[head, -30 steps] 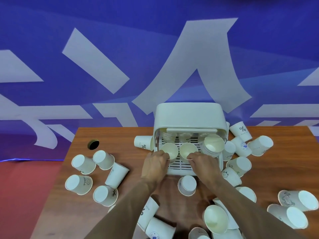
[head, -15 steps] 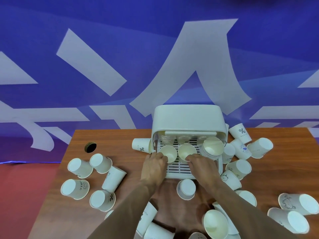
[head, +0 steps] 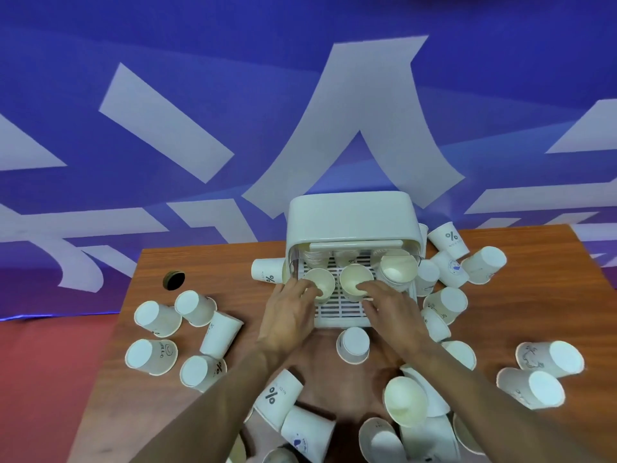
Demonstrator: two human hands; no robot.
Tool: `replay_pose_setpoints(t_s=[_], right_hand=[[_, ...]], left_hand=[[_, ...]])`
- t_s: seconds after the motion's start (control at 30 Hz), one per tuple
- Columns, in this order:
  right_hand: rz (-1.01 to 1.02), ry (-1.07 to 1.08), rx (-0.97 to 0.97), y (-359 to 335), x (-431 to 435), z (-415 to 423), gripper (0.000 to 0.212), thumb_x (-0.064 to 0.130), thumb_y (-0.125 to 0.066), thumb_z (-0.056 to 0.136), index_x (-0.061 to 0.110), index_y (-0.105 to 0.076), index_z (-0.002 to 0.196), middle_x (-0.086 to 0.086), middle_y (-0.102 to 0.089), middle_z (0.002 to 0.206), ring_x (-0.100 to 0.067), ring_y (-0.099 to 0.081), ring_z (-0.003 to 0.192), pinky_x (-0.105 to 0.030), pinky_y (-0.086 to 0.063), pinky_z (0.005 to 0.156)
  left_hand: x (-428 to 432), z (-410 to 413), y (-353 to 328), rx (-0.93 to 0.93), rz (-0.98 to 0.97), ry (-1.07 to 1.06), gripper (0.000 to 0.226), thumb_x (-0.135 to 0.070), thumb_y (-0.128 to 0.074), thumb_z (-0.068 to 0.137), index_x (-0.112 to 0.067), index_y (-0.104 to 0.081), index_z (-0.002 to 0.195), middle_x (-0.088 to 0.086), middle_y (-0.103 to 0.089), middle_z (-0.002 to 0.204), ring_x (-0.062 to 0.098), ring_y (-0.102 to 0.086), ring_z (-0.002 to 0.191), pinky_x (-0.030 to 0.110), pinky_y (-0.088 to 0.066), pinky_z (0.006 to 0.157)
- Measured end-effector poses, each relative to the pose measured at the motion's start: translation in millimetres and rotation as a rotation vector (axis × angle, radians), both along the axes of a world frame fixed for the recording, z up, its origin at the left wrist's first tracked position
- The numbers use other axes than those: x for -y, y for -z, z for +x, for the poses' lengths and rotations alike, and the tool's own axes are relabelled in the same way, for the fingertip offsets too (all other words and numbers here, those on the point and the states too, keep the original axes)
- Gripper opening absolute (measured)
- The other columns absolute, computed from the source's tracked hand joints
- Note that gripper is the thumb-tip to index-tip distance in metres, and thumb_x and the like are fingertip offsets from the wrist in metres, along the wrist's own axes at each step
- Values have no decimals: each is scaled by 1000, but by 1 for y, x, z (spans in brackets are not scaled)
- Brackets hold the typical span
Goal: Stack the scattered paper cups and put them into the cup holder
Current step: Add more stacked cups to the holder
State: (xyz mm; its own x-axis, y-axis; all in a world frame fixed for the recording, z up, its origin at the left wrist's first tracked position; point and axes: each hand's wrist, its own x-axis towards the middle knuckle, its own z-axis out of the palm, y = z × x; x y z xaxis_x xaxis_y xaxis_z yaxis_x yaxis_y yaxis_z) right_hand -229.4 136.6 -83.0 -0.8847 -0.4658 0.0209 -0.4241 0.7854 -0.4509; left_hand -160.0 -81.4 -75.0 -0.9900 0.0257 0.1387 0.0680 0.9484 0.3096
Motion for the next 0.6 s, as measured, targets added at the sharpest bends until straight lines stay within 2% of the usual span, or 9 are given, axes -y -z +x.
replay_pose_setpoints(t_s=[0.07, 0.13, 0.23, 0.3, 0.37, 0.5, 0.6], right_hand=[[-146, 130, -35, -16, -23, 21, 29, 19, -66, 91, 30, -66, 118, 17, -67, 112, -2, -61, 81, -24, -50, 64], [-224, 232, -15, -23, -57, 44, 27, 22, -68, 91, 34, -65, 114, 21, -65, 93, -3, -58, 74, -23, -48, 58], [-162, 282, 50, -28, -100, 78, 28, 23, -72, 88, 40, -65, 109, 17, -62, 73, -5, -60, 65, -34, -53, 55], [-89, 282, 87, -29, -112, 94, 26, 22, -73, 87, 39, -67, 106, 17, -57, 65, -6, -58, 61, -34, -52, 54], [-17, 268, 94, -31, -114, 104, 24, 23, -72, 87, 37, -69, 106, 23, -57, 69, -6, -59, 62, -31, -49, 55], [53, 260, 97, -37, -114, 115, 22, 25, -67, 90, 34, -69, 110, 21, -68, 102, -9, -65, 77, -29, -47, 61], [31, 361, 120, -45, -118, 132, 22, 25, -66, 90, 36, -68, 109, 20, -69, 105, -5, -65, 79, -28, -47, 64]], left_hand=[[8, 22, -8, 13, 52, 55, 23, -5, -59, 78, -20, -67, 94, -8, -63, 99, 19, -55, 89, 32, -43, 71], [22, 52, -9, 77, 109, 48, 18, -8, -60, 82, -21, -67, 93, -10, -64, 100, 17, -58, 92, 34, -47, 76], [37, 87, -12, 213, 166, -33, 18, -14, -56, 86, -25, -67, 94, -12, -65, 103, 15, -61, 94, 33, -50, 77], [39, 92, -14, 270, 136, -22, 19, -17, -55, 88, -27, -68, 97, -13, -65, 105, 14, -61, 96, 30, -49, 76], [31, 84, -21, 278, 96, 42, 21, -17, -54, 89, -28, -67, 101, -12, -64, 108, 14, -60, 99, 30, -49, 76], [-8, 55, -36, 178, 74, 213, 25, -15, -54, 87, -24, -68, 105, -9, -66, 108, 15, -60, 100, 30, -51, 74], [-43, 42, -43, 145, 65, 333, 24, -15, -54, 87, -22, -69, 105, -6, -67, 107, 18, -62, 98, 32, -51, 73]])
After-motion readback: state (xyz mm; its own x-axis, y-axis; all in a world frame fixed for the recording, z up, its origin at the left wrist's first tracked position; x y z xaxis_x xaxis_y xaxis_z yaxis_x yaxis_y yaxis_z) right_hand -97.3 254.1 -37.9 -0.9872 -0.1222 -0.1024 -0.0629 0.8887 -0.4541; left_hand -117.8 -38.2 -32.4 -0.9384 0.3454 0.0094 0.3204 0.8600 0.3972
